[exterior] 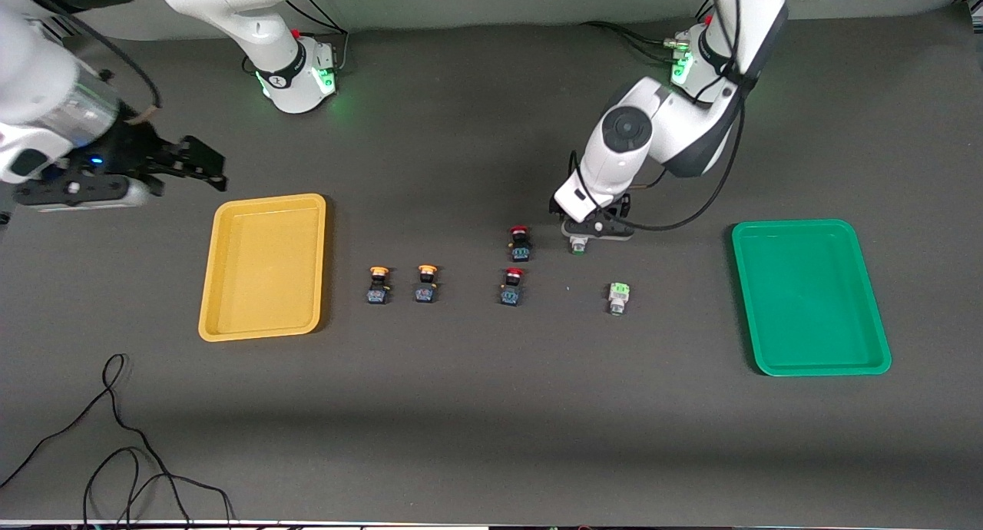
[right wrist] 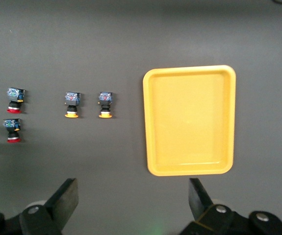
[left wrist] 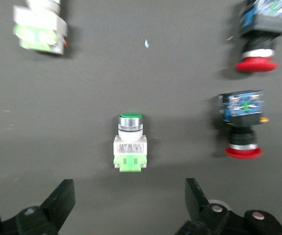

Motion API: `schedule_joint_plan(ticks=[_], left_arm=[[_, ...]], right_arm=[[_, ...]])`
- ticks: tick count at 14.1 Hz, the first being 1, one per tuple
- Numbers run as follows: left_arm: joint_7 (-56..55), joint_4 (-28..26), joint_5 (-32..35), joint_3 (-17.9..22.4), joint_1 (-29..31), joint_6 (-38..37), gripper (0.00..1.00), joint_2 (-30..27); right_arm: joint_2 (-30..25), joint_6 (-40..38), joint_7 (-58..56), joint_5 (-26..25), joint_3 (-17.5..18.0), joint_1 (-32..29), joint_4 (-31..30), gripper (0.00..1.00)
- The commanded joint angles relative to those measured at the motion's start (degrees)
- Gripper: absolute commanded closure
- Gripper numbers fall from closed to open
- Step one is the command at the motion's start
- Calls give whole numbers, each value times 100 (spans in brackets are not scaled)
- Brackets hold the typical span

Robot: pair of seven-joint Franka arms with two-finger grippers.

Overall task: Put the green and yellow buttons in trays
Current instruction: 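Reach the right gripper to orange button while the left gripper reaches green button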

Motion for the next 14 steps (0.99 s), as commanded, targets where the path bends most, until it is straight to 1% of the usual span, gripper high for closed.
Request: schedule_joint_plan(ticks=[1, 3, 5, 6, 7, 8, 9, 10, 11, 12, 13, 14], left_arm=[[-111, -81, 200, 82, -90, 425, 0, 359], [-111, -63, 236, 91, -90, 601, 0, 552], [-111, -37, 236, 91, -90, 750, 0, 667], [-120, -11, 236, 91, -90, 751, 11, 685], [-137, -10, 236, 91, -90, 751, 36, 702], [-172, -2, 236, 91, -90, 751, 53, 711], [-173, -2, 236, 91, -90, 742, 63, 711], [-181, 24, 236, 100, -82, 699, 69, 711], [-216, 112, 236, 117, -64, 568, 72, 668], [-269, 261, 236, 135, -55, 270, 73, 589], [-365, 558, 227, 135, -38, -298, 73, 467], [-401, 978, 218, 144, 32, -1017, 74, 361]], right_arm=[[318, 0, 582, 10, 10, 433, 57, 0], [616, 52, 741, 229, 10, 487, -40, 0], [723, 507, 820, 274, 1, 566, -451, 0], [723, 849, 812, 274, 1, 610, -784, 0], [723, 1201, 811, 274, 1, 619, -1109, 0], [776, 1587, 820, 274, 1, 680, -1426, 0], [854, 1930, 820, 274, 1, 707, -1664, 0], [977, 2221, 820, 274, 1, 716, -1823, 0], [1152, 2424, 820, 274, 1, 751, -1885, 0], [1354, 2556, 820, 283, 1, 795, -1895, 0], [1556, 2749, 864, 300, 1, 795, -1904, 0], [1767, 2977, 890, 370, 1, 795, -1938, 0]])
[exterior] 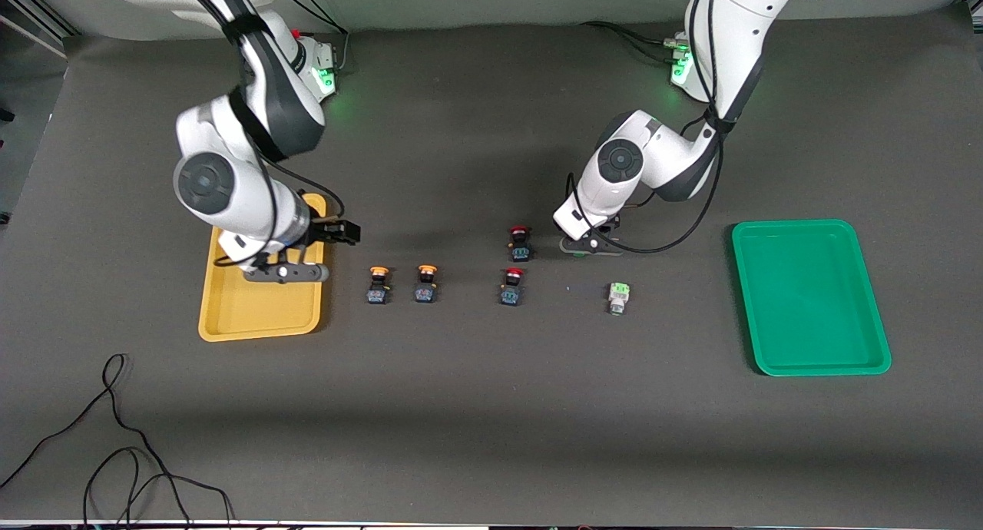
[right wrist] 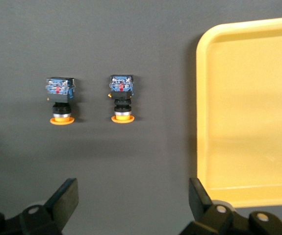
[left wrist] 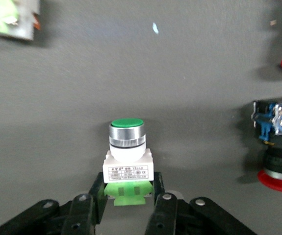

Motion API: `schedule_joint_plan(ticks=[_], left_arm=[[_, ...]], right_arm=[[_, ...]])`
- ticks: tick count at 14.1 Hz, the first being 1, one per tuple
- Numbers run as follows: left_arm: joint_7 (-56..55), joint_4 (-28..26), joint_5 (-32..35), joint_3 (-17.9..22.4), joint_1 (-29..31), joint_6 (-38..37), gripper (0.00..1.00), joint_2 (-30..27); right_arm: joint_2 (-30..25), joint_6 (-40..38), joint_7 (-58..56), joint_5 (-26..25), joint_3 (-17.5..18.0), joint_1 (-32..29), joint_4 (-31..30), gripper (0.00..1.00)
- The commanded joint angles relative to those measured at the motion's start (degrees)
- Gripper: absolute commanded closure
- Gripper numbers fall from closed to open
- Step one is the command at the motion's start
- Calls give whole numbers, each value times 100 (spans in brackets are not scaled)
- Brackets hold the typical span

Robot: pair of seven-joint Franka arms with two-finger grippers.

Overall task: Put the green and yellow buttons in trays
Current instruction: 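Reach the right gripper to orange button while the left gripper reaches green button, then close the right gripper on orange button while the left gripper grasps green button, then place the green button in green tray while the right gripper carries orange button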

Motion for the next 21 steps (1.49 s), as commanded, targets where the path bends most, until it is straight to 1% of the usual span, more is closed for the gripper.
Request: schedule_joint_plan(ticks=[1, 3, 4, 6, 8, 9, 10, 11, 12, 13, 14, 16, 17, 18, 19, 20, 21], left_arm=[[-189, 1087, 43, 36, 186, -1856, 74, -406], [-101, 1905, -36, 19, 467, -2993, 74, -513], [47, 2135, -149, 10, 678, -3311, 74, -557], [757, 2190, -413, 36, 1283, -3673, 74, -880], [1879, 2181, -423, 45, 2213, -4234, 74, -1136], [2425, 2181, -388, 62, 2670, -4341, 74, -1189], [2918, 2155, -327, 62, 3119, -4308, 73, -1164], [3323, 2120, -100, 71, 3480, -4212, 73, -1076], [3536, 2059, 189, 71, 3692, -3985, 73, -902], [3582, 1910, 349, 71, 3825, -3625, 73, -708], [3591, 1796, 420, 71, 3905, -3222, 73, -428], [3591, 1707, 726, 80, 3914, -2736, 71, 169], [3591, 1707, 815, 80, 3932, -2560, 69, 373], [3591, 1707, 825, 80, 3967, -2445, 69, 488], [3591, 1715, 834, 80, 3967, -2383, 65, 550], [3591, 1733, 843, 89, 3967, -2383, 58, 620], [3591, 1768, 895, 80, 3958, -2383, 28, 629]], right_arm=[[532, 586, 162, 152, -44, 80, -38, 0], [866, 965, 162, 152, -52, 229, -65, 0], [1051, 1167, 162, 152, -52, 256, -65, 0], [1359, 1728, 171, 152, -44, 273, -143, 0], [1579, 2012, 171, 152, -96, 535, -135, 0], [1632, 2108, 197, 152, -105, 572, -144, 0], [1685, 2179, 250, 144, -105, 564, -144, 0], [1711, 2232, 250, 144, -105, 564, -144, 1], [1729, 2276, 250, 144, -105, 564, -144, 4], [1764, 2311, 250, 118, -114, 555, -144, 14], [1764, 2311, 242, 91, -114, 537, -135, 32], [1738, 2311, 180, 82, -201, 546, -135, 85], [1729, 2311, 163, 73, -202, 537, -135, 100], [1720, 2311, 154, 65, -211, 546, -126, 100], [1703, 2303, 162, -22, -211, 537, -126, 100], [1651, 2277, 171, -84, -211, 537, -117, 100], [1528, 2181, 197, -85, -263, 537, -91, 100]])
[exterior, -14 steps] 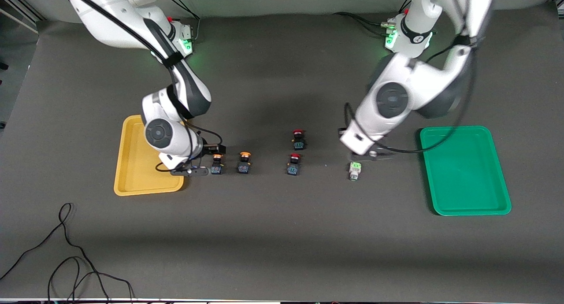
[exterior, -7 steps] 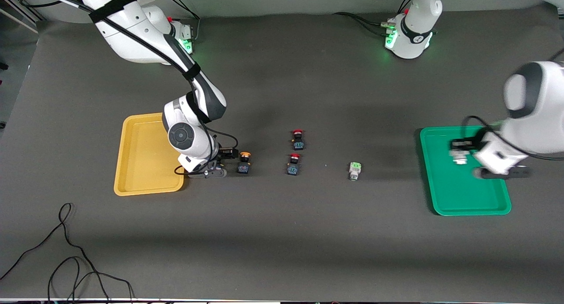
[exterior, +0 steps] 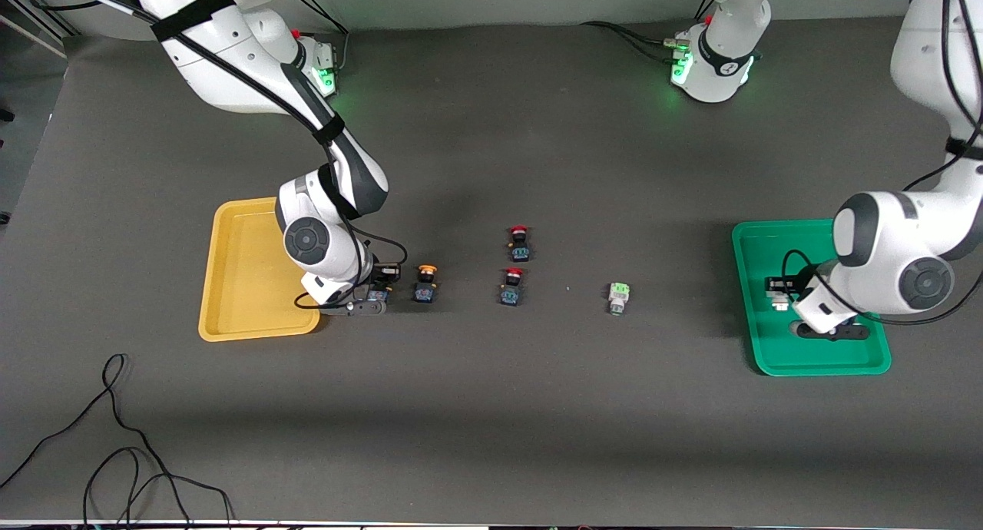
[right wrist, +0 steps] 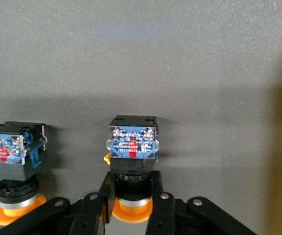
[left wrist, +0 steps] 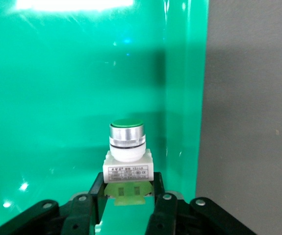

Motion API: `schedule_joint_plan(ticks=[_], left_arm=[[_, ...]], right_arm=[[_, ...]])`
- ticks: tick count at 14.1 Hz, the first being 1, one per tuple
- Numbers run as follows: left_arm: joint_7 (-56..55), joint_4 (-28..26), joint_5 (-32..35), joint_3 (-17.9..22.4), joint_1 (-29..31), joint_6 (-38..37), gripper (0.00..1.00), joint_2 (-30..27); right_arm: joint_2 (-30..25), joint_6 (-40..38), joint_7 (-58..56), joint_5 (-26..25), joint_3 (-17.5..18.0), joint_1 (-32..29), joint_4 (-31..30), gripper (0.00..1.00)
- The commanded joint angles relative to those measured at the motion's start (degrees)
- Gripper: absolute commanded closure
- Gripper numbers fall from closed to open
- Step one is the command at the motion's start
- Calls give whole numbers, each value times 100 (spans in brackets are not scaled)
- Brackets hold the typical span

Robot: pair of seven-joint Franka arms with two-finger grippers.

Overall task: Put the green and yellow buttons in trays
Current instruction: 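Place the green button in green tray while the right gripper carries orange button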

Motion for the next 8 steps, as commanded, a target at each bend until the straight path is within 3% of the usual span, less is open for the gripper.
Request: schedule_joint_plan(ticks=[1, 3, 5, 8], left_arm=[[-37, 160, 194, -15, -14, -143, 0, -111], [-28, 475, 195, -24, 3, -580, 0, -321], [33, 1133, 151, -50, 3, -1544, 0, -489], [33, 1795, 107, -216, -58, -2138, 0, -717]], right_arm=[[-425, -340, 33, -90, -145, 53, 53, 100], [-917, -1103, 58, -90, -154, 45, 158, 100], [-1383, -2078, 33, -90, -180, 36, 421, 100], [-1920, -3048, -334, -99, -609, 36, 572, 100]])
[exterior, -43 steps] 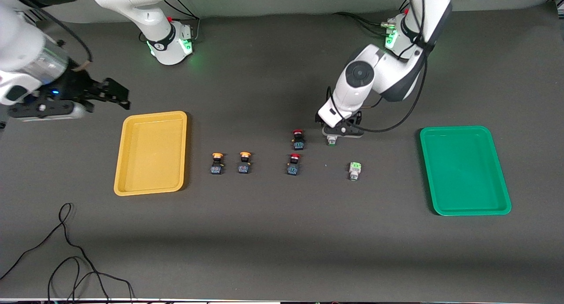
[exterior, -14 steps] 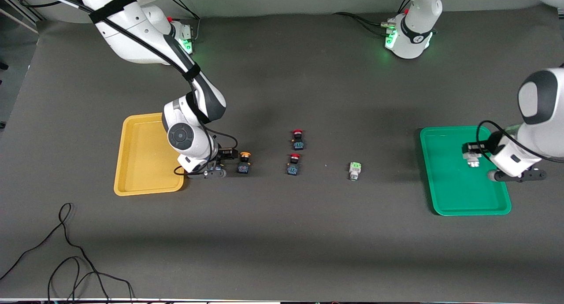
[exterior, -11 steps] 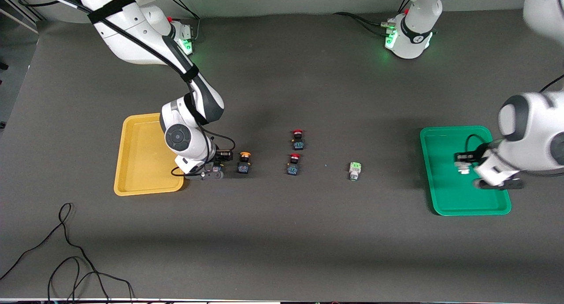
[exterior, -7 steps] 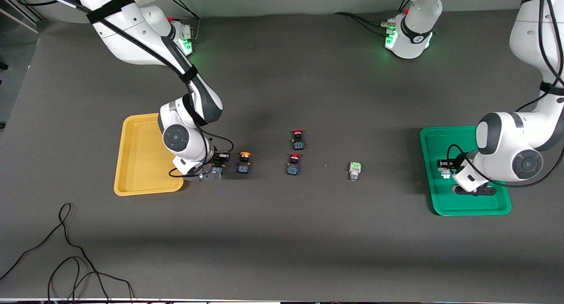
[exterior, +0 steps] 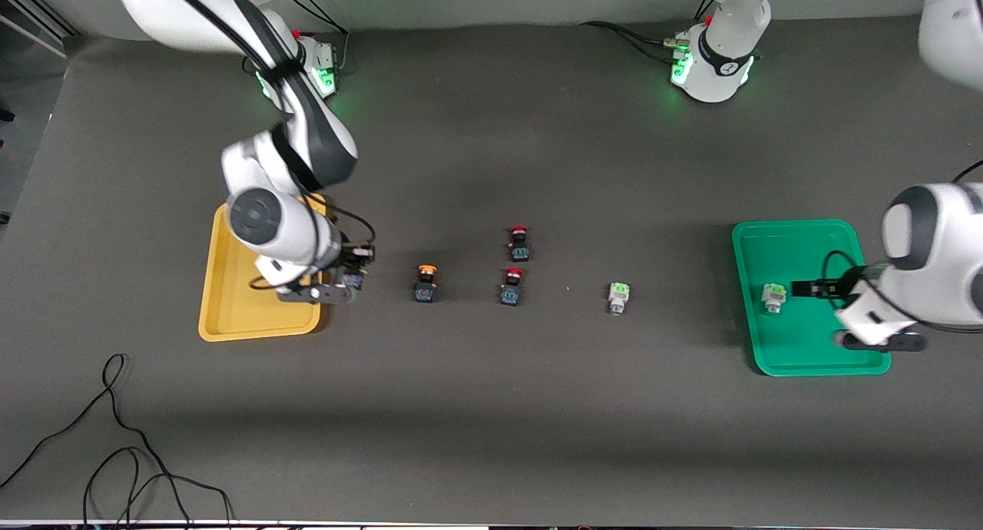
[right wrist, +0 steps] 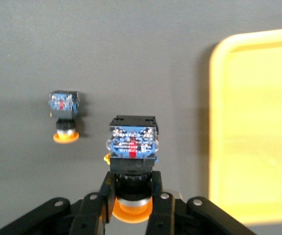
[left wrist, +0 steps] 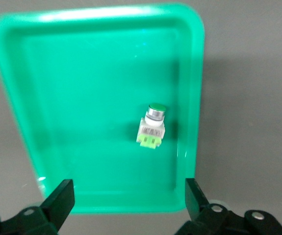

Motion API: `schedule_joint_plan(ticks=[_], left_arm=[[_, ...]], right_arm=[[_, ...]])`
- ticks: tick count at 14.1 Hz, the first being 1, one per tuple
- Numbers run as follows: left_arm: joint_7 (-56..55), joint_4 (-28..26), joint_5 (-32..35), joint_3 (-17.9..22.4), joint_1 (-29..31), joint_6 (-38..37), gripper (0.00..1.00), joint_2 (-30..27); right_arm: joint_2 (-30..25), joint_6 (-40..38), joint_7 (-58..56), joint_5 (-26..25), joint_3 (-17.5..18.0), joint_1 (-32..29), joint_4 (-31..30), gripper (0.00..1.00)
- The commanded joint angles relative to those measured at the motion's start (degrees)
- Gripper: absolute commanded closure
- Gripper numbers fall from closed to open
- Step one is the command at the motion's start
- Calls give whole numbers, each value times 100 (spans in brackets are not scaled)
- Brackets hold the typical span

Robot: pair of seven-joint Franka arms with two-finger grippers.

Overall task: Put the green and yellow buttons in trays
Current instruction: 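Place the green button in green tray while the right gripper carries orange button, then grasp the second green button with the left gripper while the right gripper hovers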

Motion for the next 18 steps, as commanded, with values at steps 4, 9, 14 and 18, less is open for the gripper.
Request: schedule_joint_plan(ticks=[4, 9, 14, 18], left_arm=[[-890, 39, -189, -504, -556, -57, 0, -231], [-3186, -401, -190, -566, -2182, 998, 0, -170], [-3100, -812, -84, -557, -2615, 1594, 0, -91], [-3074, -1578, 408, -513, -2536, 2799, 0, 189]], right_arm=[[-671, -822, -2230, -72, -1402, 40, -149, 100], [-504, -95, -4203, 16, -2635, 31, -727, 100], [-136, 1943, -4221, 16, -2653, 31, -1922, 100], [312, 2728, -4230, 60, -2653, 5, -2179, 100]])
